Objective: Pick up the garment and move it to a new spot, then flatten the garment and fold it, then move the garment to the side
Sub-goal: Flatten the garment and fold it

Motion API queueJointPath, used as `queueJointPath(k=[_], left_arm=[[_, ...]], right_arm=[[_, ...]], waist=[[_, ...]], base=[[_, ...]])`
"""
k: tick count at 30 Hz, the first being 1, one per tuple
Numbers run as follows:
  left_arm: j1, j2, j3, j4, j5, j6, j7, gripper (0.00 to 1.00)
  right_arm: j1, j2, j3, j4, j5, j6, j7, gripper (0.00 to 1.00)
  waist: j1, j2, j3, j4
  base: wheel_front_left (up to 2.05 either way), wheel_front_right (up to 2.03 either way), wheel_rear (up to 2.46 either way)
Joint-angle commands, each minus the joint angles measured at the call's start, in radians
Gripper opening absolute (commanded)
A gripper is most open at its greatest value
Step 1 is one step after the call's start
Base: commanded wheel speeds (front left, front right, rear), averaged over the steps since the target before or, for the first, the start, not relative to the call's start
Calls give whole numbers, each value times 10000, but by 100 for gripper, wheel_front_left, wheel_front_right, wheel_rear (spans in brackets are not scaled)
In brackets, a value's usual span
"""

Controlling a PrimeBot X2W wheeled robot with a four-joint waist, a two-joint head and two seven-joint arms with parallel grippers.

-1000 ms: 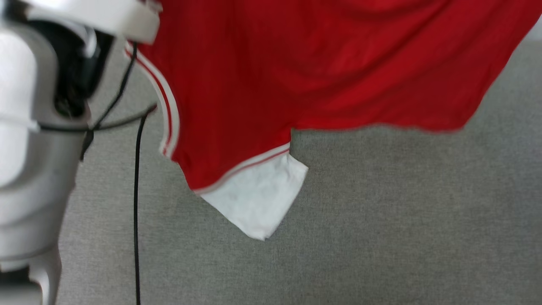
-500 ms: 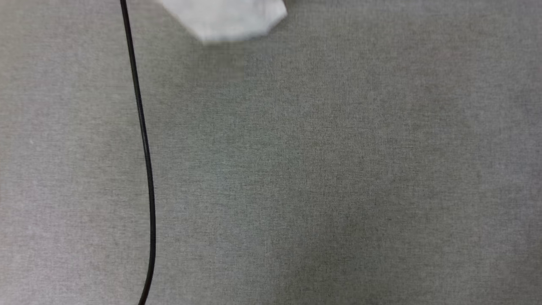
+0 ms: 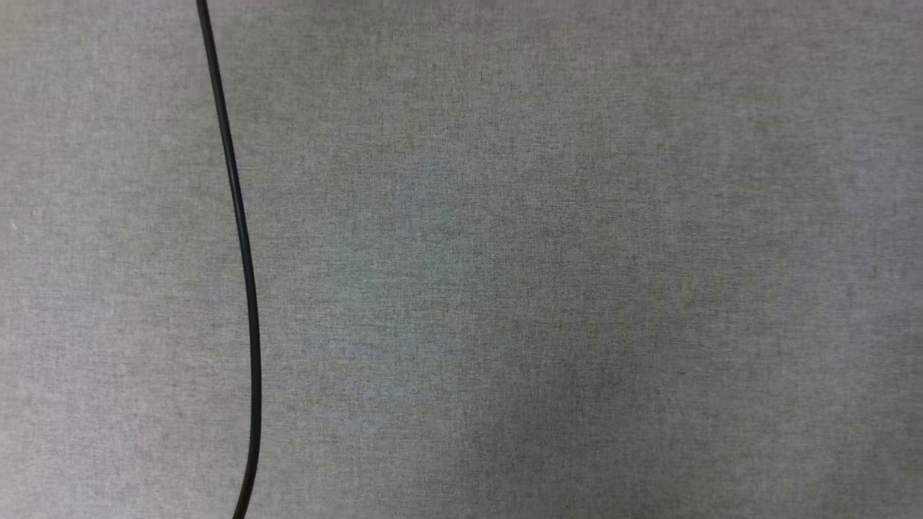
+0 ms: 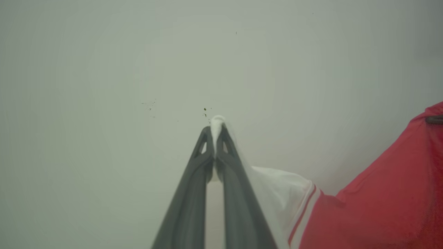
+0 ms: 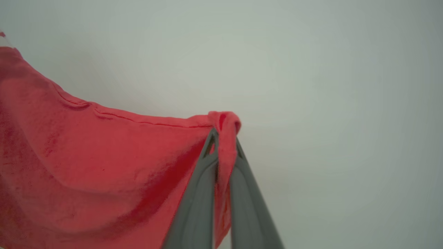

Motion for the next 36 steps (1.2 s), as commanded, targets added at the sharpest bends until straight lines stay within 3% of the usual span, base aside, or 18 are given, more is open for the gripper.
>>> queueJointPath(k=[1,8,18,27,28,36], left_arm=[[230,77,-106,112,-148,0,-126,0],[1190,292,-565,299,-731,-2,-632,0],[4470,863,-714,-603,-1628,76,-1055,0],[8595,1237,-603,-2855,-1999,1137,-1113,0],[9948,1259,-653,-3467,-2190,1404,-1122,0],[13293,1420,-757,-4506,-2800,1972,-1122,0]], right_arm=[[81,19,184,134,170,-11,-145,0],[904,-34,1191,593,850,-11,-725,0],[3151,-255,2637,434,2241,-11,-1441,0],[5783,-841,3642,-287,3348,-12,-1810,0],[6685,-1032,4002,-528,3604,-12,-1882,0],[8940,-1511,4721,-1221,4259,-12,-2078,0]], waist=[[-2,0,124,35],[-2,0,100,38],[-2,0,-734,28],[-2,0,-1815,209],[-2,0,-2248,276],[-2,0,-3498,311]], base=[[0,0,0],[0,0,0],[0,0,0],[0,0,0],[0,0,0],[0,0,0]])
